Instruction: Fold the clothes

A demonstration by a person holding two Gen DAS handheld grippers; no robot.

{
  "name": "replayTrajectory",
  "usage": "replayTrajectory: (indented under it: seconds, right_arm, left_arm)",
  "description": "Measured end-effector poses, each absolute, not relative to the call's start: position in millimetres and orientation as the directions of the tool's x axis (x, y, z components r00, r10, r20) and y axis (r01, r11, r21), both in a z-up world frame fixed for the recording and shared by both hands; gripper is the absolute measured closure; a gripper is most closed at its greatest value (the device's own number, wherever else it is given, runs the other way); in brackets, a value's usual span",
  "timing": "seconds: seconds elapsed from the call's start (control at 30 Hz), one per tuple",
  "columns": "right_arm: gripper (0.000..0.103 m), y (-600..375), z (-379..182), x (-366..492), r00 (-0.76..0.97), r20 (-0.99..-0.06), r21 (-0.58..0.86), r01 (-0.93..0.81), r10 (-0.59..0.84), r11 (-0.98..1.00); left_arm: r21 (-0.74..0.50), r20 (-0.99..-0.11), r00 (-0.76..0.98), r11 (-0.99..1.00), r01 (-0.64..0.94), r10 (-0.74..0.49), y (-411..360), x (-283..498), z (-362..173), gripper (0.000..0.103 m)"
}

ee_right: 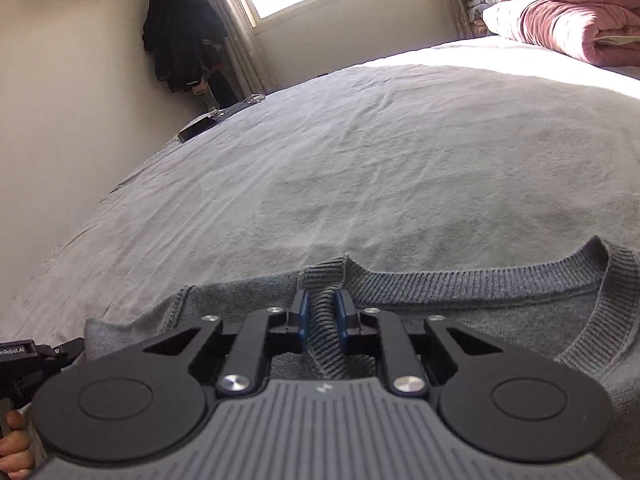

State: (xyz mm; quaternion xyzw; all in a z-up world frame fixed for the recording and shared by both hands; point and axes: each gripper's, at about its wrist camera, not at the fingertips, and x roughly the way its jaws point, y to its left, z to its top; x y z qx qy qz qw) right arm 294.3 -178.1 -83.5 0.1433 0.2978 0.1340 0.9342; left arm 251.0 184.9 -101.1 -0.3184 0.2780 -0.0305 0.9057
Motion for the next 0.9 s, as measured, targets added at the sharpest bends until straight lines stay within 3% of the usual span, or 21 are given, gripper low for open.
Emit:
replayTrajectory:
  seconds: [0.3, 0.47, 0.57, 0.6, 0.67, 0.7, 0.9]
  right_arm:
    - [0.1, -160, -65, 275, 0.896, -0.377, 0.202, -0.166, 0.234, 0.965]
    - [0.1, -157, -86, 297, 0.837, -0.5, 0.192, -0.142, 0.221, 0.971]
    - [0.092, -166, -86, 295, 0.836, -0.492, 0.25, -0.129, 0.241, 0.96]
    - [0.087, -168, -85, 294, 0.837, -0.491, 0.261, -0.124, 0.242, 0.957]
    - [0.086, -169, -83, 292, 0.836, -0.489, 0.273, -0.125, 0.249, 0.954]
    - [0.086, -168, -82, 292, 0.835, -0.489, 0.276, -0.128, 0.254, 0.953]
    - [0.086, -158, -68, 282, 0.834, -0.486, 0.232, -0.166, 0.262, 0.958]
  left_arm:
    - [-0.466, -0.428, 0.903, 0.861, -0.204, -0.017, 186, 238, -73, 0.103]
    - [-0.397, -0.516, 0.856, 0.879, -0.265, 0.025, 188, 250, -89, 0.103]
    - [-0.427, -0.541, 0.84, 0.847, -0.318, 0.042, 201, 242, -81, 0.102]
    - [-0.438, -0.556, 0.831, 0.839, -0.323, 0.031, 205, 238, -76, 0.099]
    - [-0.461, -0.577, 0.817, 0.824, -0.33, 0.004, 210, 229, -65, 0.079]
    - [-0.474, -0.582, 0.813, 0.815, -0.333, -0.006, 212, 224, -60, 0.062]
    - [-0.503, -0.539, 0.836, 0.835, -0.225, -0.099, 190, 189, -30, 0.062]
